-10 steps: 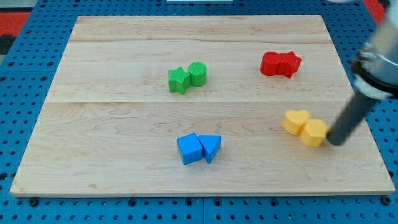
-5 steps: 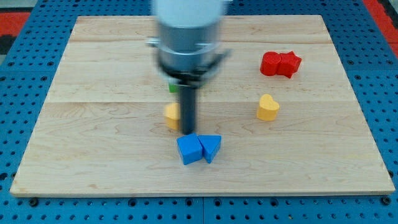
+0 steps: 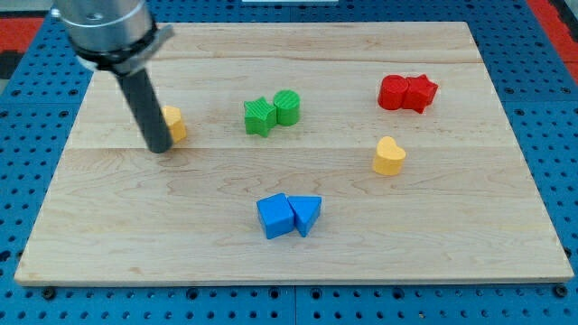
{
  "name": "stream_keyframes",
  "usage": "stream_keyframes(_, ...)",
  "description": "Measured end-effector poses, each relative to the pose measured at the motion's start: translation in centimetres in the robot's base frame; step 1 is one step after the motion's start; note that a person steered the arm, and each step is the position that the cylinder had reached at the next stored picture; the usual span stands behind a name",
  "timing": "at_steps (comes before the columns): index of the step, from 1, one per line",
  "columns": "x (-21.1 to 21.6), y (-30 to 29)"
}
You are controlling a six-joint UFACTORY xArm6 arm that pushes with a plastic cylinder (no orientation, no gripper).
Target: Separate the yellow hexagon from the yellow star
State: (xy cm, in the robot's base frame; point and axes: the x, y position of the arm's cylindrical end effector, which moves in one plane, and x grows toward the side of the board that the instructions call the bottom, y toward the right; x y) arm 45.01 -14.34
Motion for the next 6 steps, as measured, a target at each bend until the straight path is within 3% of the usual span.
stream_keyframes(1, -0.5, 4.5)
stream_keyframes(4, -5.2, -3.9)
stream_keyframes(5, -1.1, 3.2)
stream_keyframes(6, 0.2, 12.0)
